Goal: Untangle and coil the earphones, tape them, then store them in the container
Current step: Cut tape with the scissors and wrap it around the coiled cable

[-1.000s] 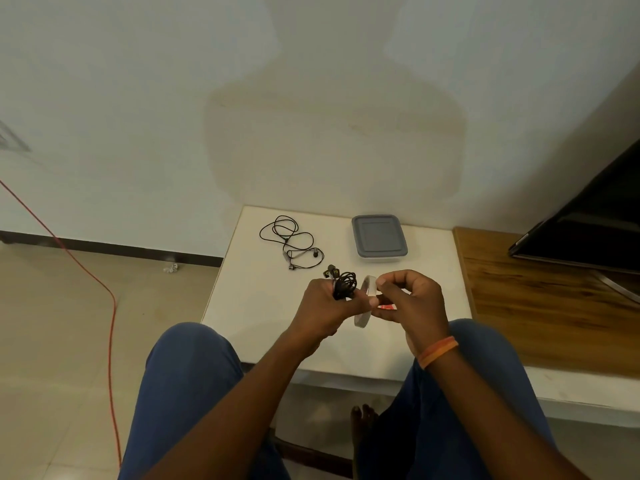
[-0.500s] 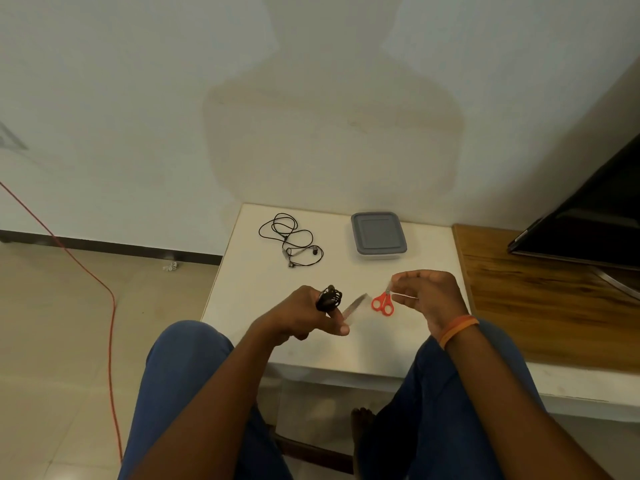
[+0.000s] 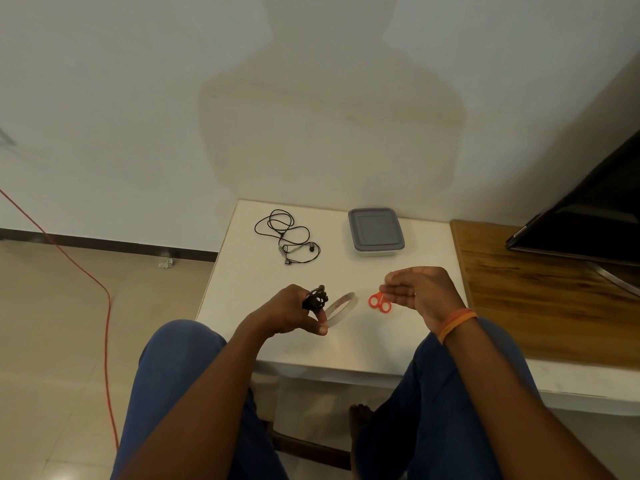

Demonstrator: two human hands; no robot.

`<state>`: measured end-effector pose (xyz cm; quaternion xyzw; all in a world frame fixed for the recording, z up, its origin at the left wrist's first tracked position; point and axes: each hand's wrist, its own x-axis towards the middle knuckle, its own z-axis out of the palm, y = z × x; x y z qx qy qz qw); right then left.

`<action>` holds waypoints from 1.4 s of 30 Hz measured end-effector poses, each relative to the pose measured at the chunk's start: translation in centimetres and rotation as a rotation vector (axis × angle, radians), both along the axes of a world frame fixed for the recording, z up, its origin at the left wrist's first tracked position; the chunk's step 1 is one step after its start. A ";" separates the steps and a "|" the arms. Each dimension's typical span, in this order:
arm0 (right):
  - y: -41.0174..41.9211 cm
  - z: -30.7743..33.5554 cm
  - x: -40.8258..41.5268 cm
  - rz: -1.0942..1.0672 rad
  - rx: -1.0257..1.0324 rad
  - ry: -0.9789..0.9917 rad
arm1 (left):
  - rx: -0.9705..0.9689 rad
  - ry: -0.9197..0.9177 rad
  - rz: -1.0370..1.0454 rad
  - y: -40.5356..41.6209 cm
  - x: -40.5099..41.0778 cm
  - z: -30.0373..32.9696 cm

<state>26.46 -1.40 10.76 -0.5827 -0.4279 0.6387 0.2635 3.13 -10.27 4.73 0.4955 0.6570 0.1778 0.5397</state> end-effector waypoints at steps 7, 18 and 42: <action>-0.2 1.0 -1.6 0.184 0.109 -0.033 | -0.020 -0.015 0.074 0.5 -0.2 -0.8; 0.4 1.3 -4.4 0.461 0.260 -0.256 | 0.161 0.000 0.210 0.7 0.0 0.5; 3.7 -1.1 -5.0 0.503 0.167 -0.082 | 0.386 -0.133 0.230 5.1 -1.2 1.8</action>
